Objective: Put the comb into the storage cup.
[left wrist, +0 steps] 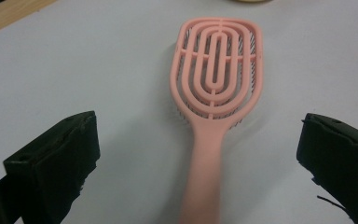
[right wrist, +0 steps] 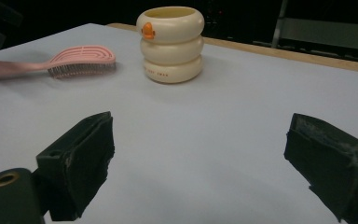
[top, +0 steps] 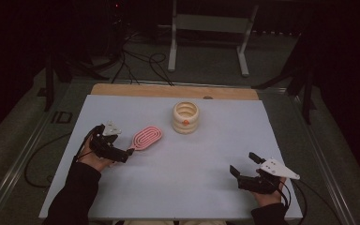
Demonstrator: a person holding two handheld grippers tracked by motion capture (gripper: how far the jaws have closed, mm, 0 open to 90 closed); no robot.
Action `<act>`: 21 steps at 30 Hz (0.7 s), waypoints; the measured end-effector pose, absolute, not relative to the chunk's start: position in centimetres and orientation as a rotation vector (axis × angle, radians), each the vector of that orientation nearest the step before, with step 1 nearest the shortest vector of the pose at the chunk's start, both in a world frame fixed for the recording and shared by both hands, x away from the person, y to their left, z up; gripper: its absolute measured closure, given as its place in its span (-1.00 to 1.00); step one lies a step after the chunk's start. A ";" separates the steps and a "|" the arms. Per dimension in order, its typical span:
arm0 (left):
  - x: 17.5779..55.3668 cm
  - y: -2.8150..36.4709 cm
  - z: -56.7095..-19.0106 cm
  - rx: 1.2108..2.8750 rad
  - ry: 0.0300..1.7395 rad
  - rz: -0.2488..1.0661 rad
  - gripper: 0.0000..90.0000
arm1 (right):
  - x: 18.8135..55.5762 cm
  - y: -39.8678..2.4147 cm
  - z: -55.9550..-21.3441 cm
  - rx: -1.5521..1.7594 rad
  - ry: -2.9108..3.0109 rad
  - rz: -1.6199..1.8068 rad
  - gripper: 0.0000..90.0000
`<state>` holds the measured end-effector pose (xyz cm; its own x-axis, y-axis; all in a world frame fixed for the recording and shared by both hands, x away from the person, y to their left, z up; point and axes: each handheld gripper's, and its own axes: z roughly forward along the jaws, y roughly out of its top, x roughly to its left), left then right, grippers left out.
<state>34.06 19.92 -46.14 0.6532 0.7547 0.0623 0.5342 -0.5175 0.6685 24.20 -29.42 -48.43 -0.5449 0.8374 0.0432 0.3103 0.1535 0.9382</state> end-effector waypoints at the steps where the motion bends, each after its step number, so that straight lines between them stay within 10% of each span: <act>1: 34.1 19.9 -46.2 2.252 0.997 0.461 -1.00 | 24.2 -29.4 -48.4 1.090 1.938 1.388 -0.82; 21: 35.2 18.8 -46.9 2.355 1.006 0.404 -1.00 | 24.3 -29.3 -48.6 1.089 1.948 1.387 -0.82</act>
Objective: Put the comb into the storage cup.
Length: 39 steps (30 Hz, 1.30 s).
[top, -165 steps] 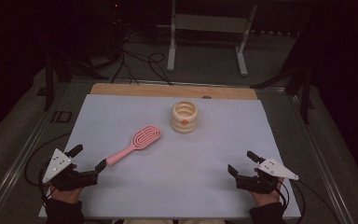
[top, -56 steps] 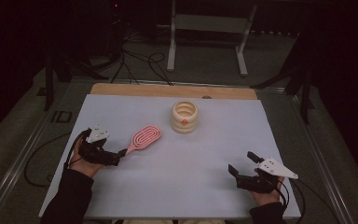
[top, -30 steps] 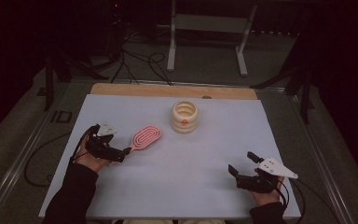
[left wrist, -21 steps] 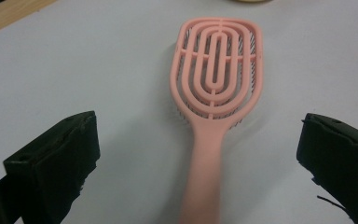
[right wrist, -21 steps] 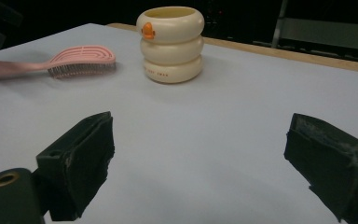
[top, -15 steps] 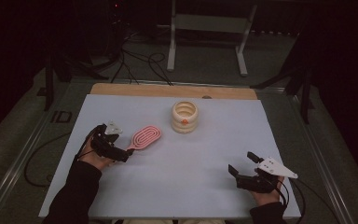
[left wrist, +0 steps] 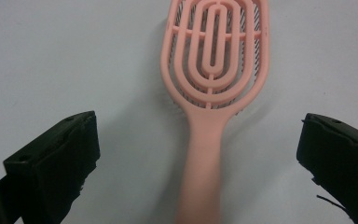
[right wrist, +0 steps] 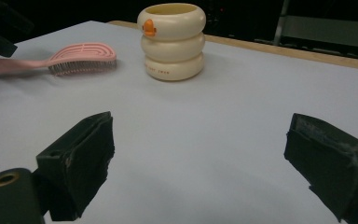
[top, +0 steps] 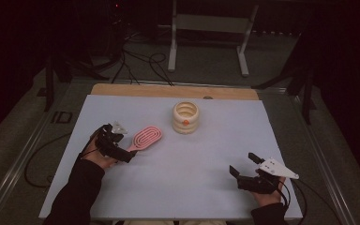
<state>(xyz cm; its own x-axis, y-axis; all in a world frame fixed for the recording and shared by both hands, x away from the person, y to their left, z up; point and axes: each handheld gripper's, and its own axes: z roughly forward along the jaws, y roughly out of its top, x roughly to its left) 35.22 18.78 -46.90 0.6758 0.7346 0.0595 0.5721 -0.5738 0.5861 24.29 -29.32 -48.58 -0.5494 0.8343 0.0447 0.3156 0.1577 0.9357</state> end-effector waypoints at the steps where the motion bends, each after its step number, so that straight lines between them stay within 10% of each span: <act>1: 35.2 18.8 -46.9 2.355 1.006 0.404 -1.00 | 24.3 -29.3 -48.6 1.089 1.948 1.387 -0.82; 39: 37.0 18.7 -47.8 2.447 1.074 0.312 -1.00 | 24.3 -29.3 -48.6 1.096 1.952 1.378 -0.82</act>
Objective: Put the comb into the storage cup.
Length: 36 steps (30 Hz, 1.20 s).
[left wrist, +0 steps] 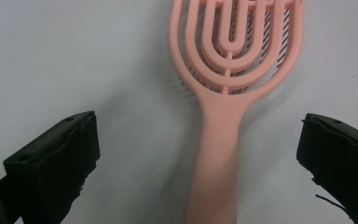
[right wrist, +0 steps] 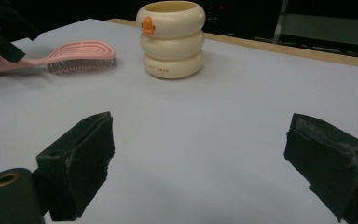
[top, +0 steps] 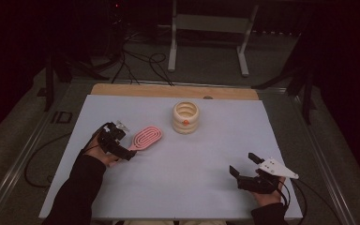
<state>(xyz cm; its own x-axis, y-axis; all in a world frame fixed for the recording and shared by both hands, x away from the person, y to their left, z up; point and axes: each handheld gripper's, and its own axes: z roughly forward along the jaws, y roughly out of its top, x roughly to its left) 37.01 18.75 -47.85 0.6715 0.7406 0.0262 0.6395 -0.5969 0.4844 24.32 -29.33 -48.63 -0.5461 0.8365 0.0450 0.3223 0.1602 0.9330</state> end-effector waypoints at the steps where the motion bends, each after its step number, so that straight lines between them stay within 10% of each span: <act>1: 37.0 18.7 -47.9 2.447 1.075 0.312 -1.00 | 24.3 -29.3 -48.6 1.095 1.952 1.379 -0.82; 36: 38.3 17.4 -48.8 2.594 1.096 0.175 -0.86 | 24.5 -29.3 -48.8 1.104 1.966 1.361 -0.82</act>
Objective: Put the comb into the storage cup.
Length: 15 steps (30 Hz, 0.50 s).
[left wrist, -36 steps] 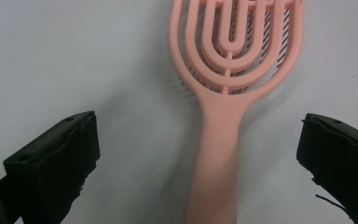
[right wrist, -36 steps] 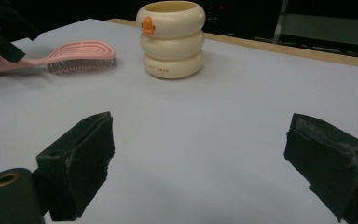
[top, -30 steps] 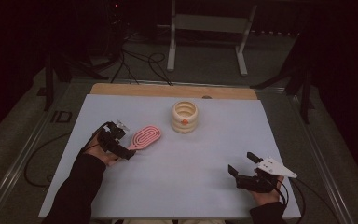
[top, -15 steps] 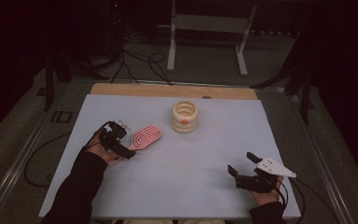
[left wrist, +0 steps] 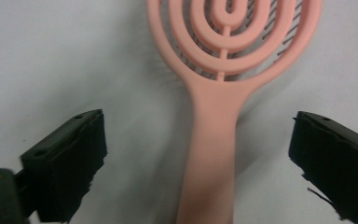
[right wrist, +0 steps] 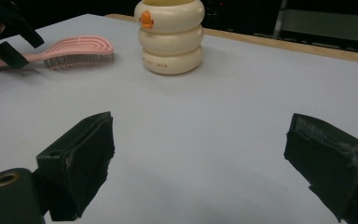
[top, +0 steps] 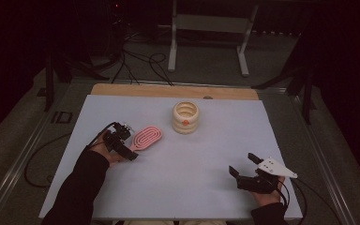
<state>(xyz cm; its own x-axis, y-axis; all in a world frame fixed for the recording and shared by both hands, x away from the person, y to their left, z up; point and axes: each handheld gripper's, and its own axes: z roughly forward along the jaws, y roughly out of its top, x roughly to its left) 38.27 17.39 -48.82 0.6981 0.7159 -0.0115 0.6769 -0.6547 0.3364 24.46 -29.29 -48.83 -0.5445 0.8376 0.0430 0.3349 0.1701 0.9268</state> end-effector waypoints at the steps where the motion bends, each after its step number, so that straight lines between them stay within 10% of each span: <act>1: 38.3 17.4 -48.8 2.603 1.093 0.175 -0.83 | 24.5 -29.3 -48.8 1.104 1.966 1.359 -0.82; 15: 38.8 16.7 -48.7 2.637 1.126 0.171 -0.62 | 24.5 -29.4 -48.8 1.111 1.966 1.353 -0.82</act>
<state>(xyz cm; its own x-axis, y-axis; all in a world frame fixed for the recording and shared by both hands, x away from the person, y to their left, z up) 38.84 16.67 -48.70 0.6911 0.7228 0.0028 0.6912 -0.6620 0.2899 24.48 -29.35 -48.85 -0.5398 0.8407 0.0425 0.3401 0.1716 0.9246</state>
